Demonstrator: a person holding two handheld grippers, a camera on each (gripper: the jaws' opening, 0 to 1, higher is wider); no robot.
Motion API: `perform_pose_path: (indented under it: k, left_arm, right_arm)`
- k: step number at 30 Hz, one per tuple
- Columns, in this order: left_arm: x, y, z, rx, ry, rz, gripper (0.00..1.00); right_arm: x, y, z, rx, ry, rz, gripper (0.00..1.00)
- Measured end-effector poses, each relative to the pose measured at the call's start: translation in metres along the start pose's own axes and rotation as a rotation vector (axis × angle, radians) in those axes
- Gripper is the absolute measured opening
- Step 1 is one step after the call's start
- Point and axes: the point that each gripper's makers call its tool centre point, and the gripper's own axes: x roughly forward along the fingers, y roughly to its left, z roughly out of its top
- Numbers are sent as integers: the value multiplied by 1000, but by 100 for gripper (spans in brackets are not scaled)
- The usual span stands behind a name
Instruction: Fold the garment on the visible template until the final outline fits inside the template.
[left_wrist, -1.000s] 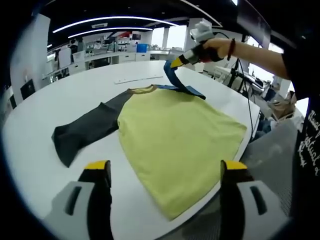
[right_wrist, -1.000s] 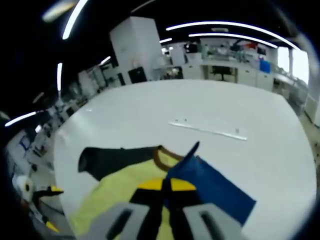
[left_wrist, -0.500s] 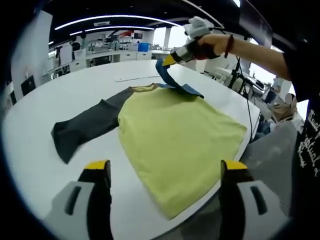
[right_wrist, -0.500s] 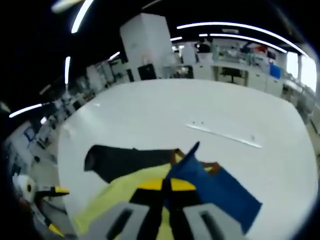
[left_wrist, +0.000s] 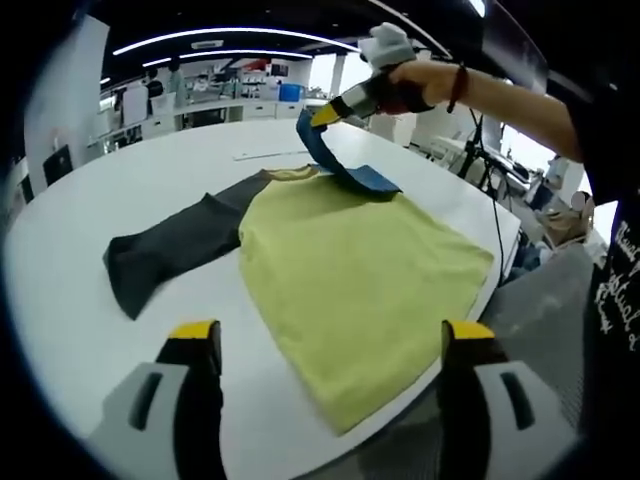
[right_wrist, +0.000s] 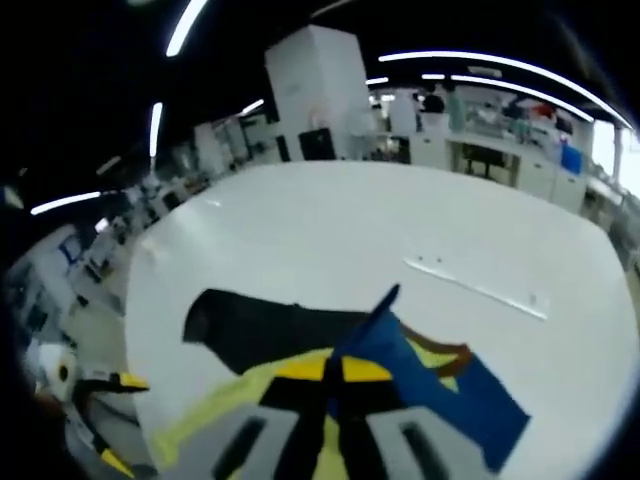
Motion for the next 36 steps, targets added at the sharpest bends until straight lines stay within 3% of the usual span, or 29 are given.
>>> perform_pose_path:
  k: [11, 19, 24, 29, 36]
  left_arm:
    - [1, 1, -2, -2, 5, -3, 88]
    - [2, 1, -2, 1, 3, -10, 88]
    - [2, 1, -3, -2, 5, -6, 88]
    - [2, 0, -5, -5, 6, -6, 88]
    - [1, 1, -7, -9, 9, -3, 88]
  right_arm:
    - [6, 26, -1, -50, 14, 38, 0]
    - [9, 50, -22, -116, 58, 72, 0]
    - [22, 54, -35, -169, 97, 81, 0]
    - [26, 66, -51, -162, 114, 98, 0]
    - [42, 65, -61, -128, 122, 93, 0]
